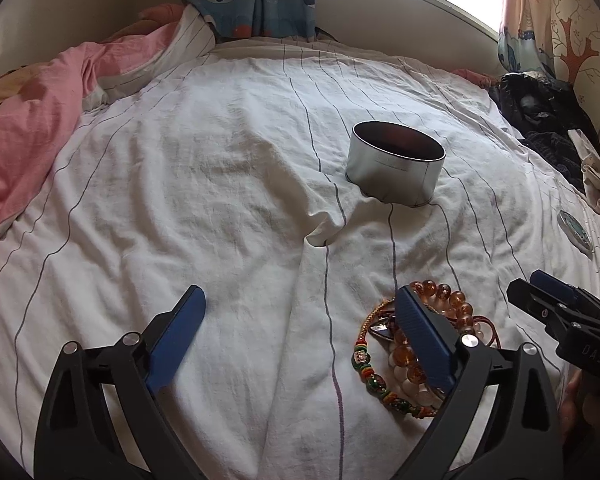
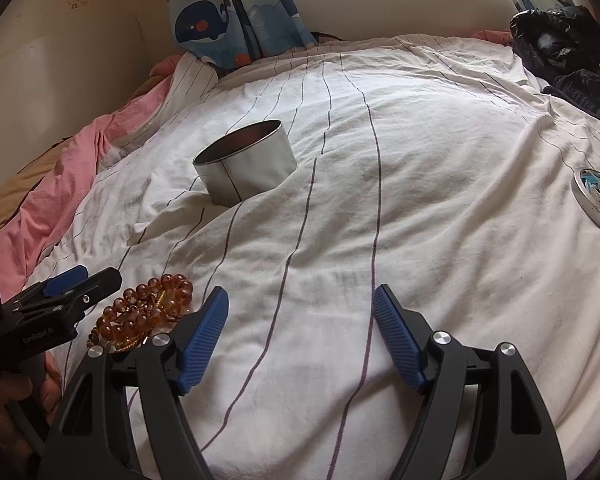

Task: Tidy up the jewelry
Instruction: 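Move both open grippers back over the amber bead pile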

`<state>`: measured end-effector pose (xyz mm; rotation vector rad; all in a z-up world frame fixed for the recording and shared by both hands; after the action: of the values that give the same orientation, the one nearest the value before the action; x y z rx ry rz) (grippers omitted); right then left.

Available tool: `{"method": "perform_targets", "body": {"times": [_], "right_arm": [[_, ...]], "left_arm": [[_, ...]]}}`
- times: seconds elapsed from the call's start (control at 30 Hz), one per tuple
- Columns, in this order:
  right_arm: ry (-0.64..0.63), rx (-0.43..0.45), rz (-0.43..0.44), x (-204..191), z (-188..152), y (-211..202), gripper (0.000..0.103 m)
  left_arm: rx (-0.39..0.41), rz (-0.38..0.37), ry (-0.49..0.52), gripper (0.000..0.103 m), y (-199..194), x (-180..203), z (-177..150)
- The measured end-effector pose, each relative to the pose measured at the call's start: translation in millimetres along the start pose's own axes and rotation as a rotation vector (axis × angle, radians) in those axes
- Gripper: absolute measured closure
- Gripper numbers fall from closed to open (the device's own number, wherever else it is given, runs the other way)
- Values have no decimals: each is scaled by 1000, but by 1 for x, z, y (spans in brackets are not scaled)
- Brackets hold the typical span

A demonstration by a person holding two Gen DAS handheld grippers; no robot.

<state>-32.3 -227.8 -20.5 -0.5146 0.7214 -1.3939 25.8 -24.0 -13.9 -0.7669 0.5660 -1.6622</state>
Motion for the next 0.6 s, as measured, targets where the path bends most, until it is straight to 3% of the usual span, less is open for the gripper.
{"method": "perform_targets", "body": {"times": [0.6], "right_arm": [[-8, 5, 9, -2, 0, 0, 26]], "left_arm": [[-15, 10, 12, 8, 5, 3, -3]]}}
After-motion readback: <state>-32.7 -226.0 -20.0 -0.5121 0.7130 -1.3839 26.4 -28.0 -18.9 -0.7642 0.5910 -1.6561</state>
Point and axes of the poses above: each gripper's, at about its wrist camera, not at the fingertips, and y roughly the way its jaws point, x to its right, z to its top, the point moved 3 cm from there along y, roughly the way its jaws point, and after that the axes turned 5 degrees about -y, right-handed, at the moved point
